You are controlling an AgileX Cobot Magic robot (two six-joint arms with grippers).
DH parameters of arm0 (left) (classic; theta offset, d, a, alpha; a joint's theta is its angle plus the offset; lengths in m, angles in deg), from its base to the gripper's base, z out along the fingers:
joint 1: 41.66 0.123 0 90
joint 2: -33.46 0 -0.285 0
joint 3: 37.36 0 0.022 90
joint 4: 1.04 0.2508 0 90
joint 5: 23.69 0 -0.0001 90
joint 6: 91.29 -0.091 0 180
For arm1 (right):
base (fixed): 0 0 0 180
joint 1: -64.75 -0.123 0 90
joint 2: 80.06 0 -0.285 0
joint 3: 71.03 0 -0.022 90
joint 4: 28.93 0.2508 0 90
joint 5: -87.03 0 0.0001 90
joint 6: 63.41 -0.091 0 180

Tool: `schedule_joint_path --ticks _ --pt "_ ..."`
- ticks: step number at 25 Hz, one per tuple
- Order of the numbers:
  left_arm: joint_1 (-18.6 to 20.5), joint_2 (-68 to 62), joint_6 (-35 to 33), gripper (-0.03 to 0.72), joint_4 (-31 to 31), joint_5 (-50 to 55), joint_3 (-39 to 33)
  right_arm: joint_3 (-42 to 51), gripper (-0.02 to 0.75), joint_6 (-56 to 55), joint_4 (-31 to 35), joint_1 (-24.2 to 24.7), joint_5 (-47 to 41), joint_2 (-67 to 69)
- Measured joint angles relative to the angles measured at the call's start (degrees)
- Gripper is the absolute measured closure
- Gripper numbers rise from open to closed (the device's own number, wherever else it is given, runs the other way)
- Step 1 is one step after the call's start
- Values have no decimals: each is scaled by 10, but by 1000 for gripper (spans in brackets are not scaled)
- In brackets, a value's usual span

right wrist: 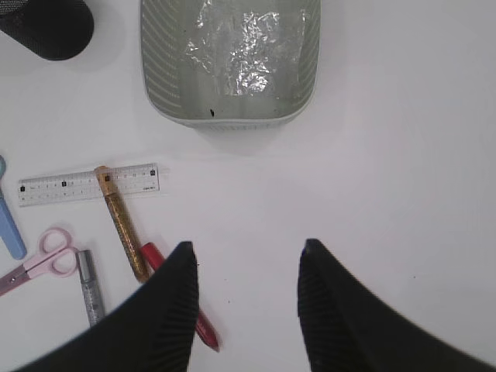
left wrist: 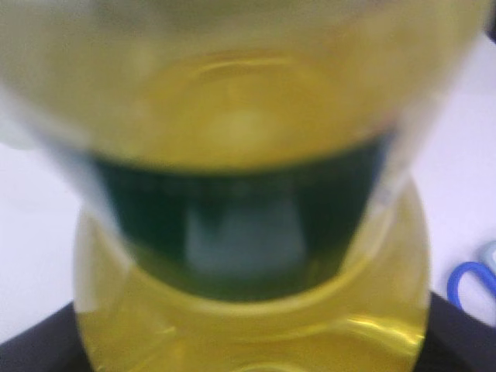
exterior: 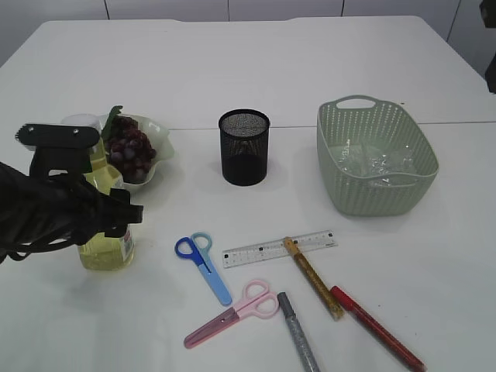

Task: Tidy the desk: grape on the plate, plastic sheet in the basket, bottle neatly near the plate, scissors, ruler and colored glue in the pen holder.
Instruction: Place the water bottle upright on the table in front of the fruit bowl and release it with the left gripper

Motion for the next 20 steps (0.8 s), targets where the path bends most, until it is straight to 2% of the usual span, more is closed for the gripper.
schedule_joint_path --ticks 20 --pt "0 6 -7 131 -2 -9 -2 0 421 0 0 0 0 0"
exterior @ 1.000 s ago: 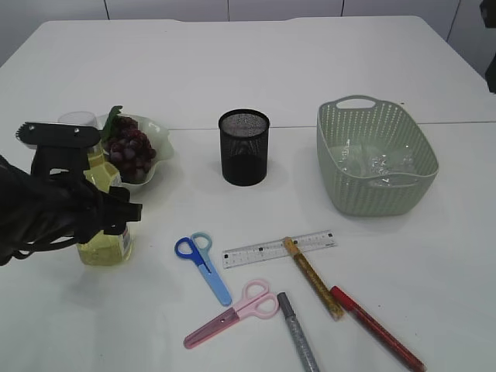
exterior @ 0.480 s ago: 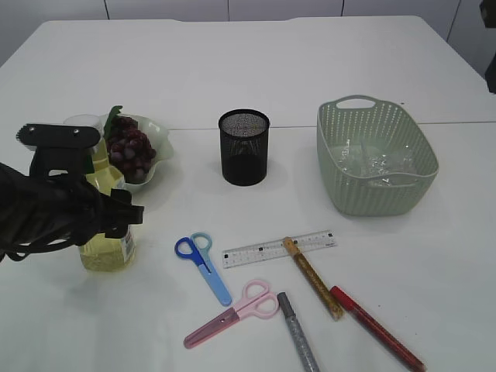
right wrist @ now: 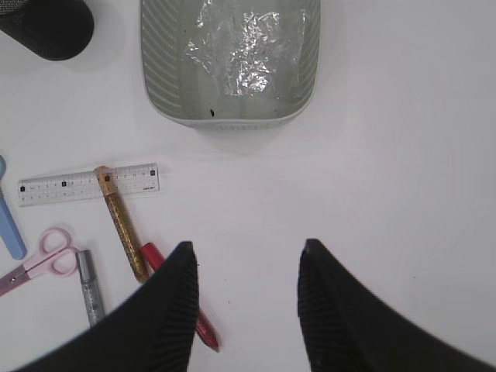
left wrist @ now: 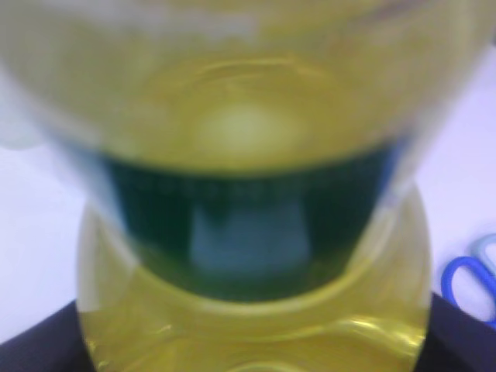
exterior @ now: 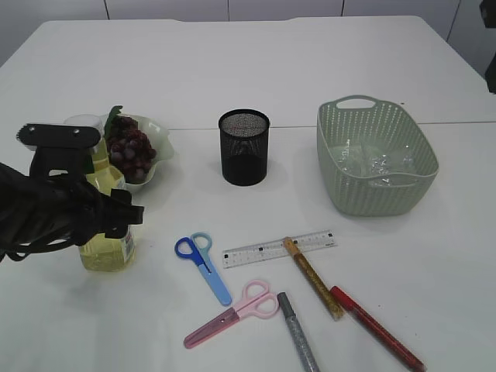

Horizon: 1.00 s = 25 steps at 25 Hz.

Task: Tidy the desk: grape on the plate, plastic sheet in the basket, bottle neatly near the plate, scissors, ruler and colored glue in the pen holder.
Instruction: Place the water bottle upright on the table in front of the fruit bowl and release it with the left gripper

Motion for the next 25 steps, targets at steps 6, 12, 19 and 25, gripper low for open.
schedule_joint_path --ticks 6,12,19,25 --pt "0 0 -1 131 -2 2 0 0 421 0 0 0 0 0" --pt "0 0 -1 128 -4 1 0 0 421 0 0 0 0 0" --pt "0 9 -1 121 -4 -12 0 0 421 0 0 0 0 0" --pt "0 40 -9 120 -4 -23 -1 0 421 0 0 0 0 0"
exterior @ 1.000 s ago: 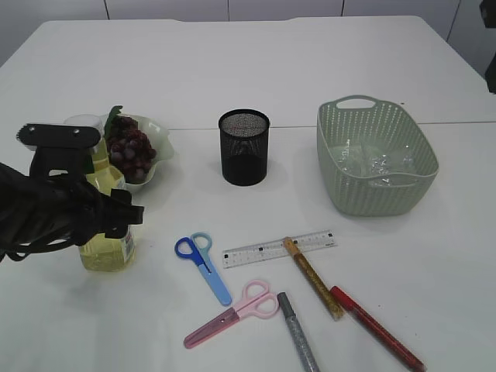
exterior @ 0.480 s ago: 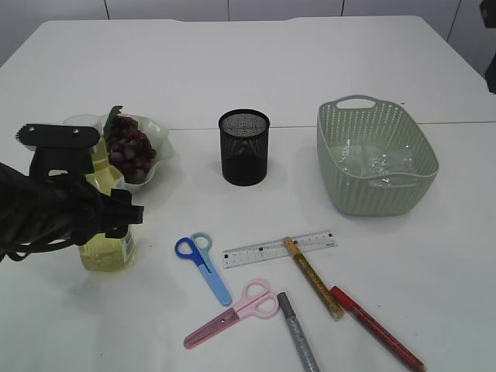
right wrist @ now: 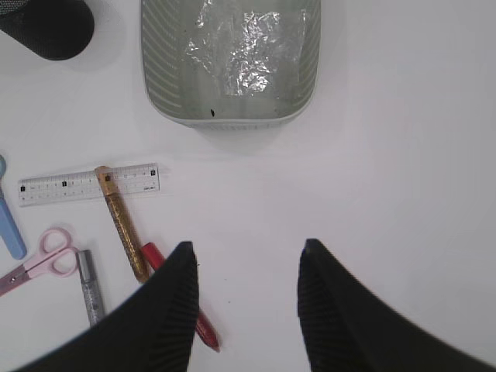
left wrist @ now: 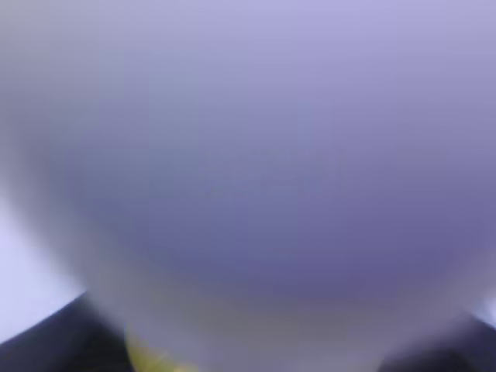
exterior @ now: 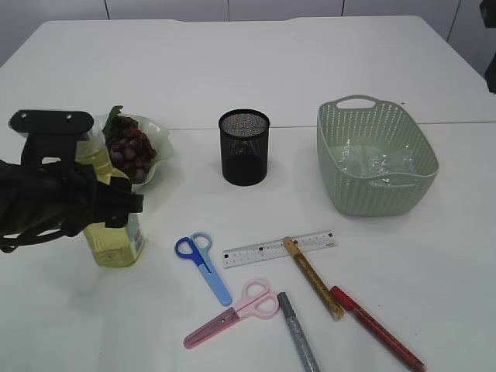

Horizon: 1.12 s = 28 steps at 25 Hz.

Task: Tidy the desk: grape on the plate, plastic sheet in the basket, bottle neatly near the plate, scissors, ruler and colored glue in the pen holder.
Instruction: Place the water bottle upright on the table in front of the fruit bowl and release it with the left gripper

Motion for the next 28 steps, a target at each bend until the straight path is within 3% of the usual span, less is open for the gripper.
schedule_joint_path --ticks 19,28 --pt "0 67 -54 122 -6 -3 0 0 425 2 0 0 0 0" --pt "0 130 -126 123 -74 -17 0 0 424 14 0 0 0 0"
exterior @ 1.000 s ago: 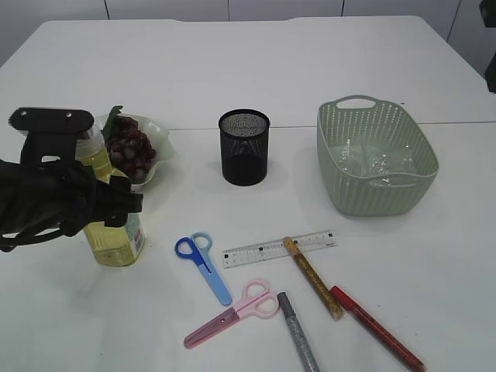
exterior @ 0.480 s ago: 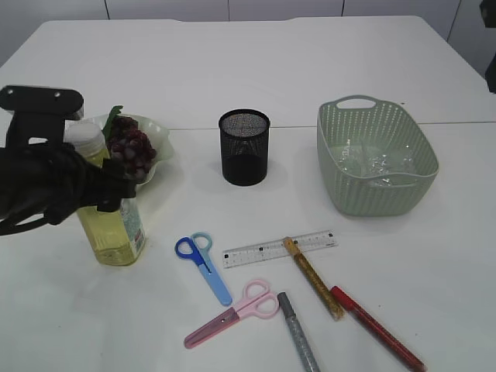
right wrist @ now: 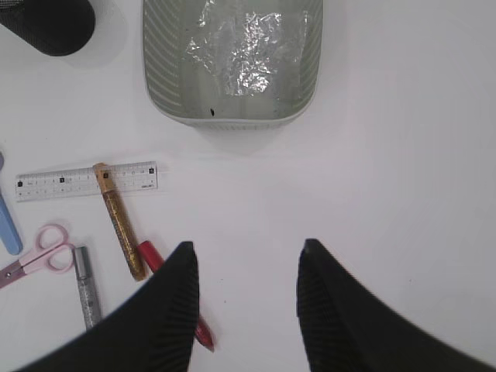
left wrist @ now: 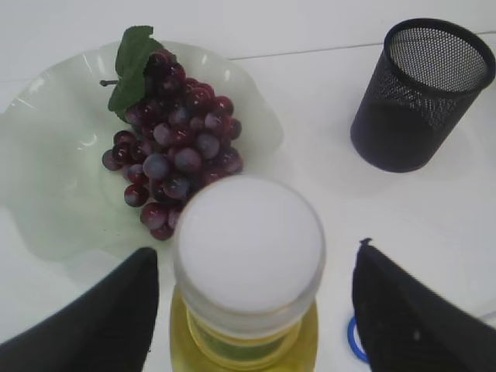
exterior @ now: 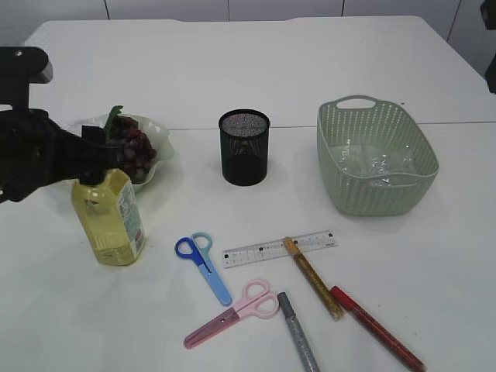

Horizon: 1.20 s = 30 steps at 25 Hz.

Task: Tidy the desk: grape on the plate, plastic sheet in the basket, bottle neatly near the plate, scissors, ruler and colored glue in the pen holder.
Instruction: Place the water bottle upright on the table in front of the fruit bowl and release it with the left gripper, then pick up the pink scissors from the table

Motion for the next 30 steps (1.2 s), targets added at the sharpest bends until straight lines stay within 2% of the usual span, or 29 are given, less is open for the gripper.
schedule_joint_path --ticks 6,11,22,30 --pt "0 42 -111 125 -109 10 0 0 425 9 0 0 0 0" --pt "0 84 -246 138 -245 57 0 0 425 11 0 0 0 0" --pt "0 178 -512 140 -514 224 38 0 425 11 0 0 0 0" --pt "0 178 -661 185 -680 393 107 0 425 12 0 0 0 0"
